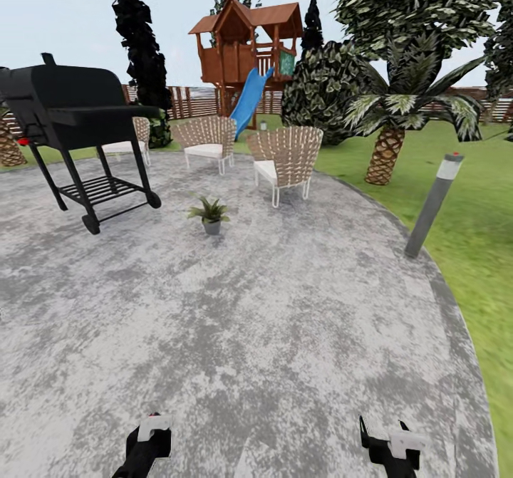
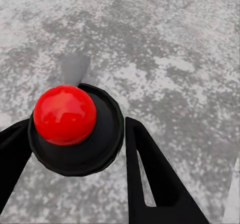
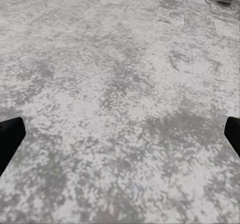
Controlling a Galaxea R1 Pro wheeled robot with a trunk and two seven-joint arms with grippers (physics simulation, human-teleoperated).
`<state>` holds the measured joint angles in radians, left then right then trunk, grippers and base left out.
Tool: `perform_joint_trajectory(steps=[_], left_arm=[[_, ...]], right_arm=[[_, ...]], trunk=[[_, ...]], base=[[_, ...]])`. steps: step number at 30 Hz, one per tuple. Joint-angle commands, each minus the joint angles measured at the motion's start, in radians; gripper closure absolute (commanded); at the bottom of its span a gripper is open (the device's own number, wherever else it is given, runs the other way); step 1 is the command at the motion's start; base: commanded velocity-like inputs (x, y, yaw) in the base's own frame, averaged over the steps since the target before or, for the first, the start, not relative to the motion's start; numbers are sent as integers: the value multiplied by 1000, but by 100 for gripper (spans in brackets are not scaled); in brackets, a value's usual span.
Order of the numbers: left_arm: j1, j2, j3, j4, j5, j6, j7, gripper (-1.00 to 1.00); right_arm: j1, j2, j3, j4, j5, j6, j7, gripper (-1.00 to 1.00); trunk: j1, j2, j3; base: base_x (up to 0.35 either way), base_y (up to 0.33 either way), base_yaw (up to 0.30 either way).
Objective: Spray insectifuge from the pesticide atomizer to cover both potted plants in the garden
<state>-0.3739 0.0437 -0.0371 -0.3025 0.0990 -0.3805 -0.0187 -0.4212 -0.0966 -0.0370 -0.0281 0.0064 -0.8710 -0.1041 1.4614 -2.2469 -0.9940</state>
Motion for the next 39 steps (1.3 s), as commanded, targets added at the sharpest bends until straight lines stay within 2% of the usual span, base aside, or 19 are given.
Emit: perform_joint_trajectory(steps=[1, 20, 32, 39], left_arm=[[-1, 0, -4, 1, 10, -3, -1, 100], [0, 0, -4, 2, 10, -3, -1, 100], [0, -1, -5, 2, 10, -3, -1, 100], [0, -1, -5, 2, 10, -3, -1, 100]], right_arm=[[-1, 0, -3, 1, 1, -3, 0, -100], [-1, 0, -3, 1, 1, -3, -1, -100], [-1, 0, -3, 1, 1, -3, -1, -100], [-1, 0, -3, 1, 1, -3, -1, -100]], trunk=[[0, 0, -1], [0, 0, -1], [0, 0, -1], [0, 0, -1]], base=[[169, 292, 0], [177, 287, -3], [199, 277, -148], [210, 264, -35]])
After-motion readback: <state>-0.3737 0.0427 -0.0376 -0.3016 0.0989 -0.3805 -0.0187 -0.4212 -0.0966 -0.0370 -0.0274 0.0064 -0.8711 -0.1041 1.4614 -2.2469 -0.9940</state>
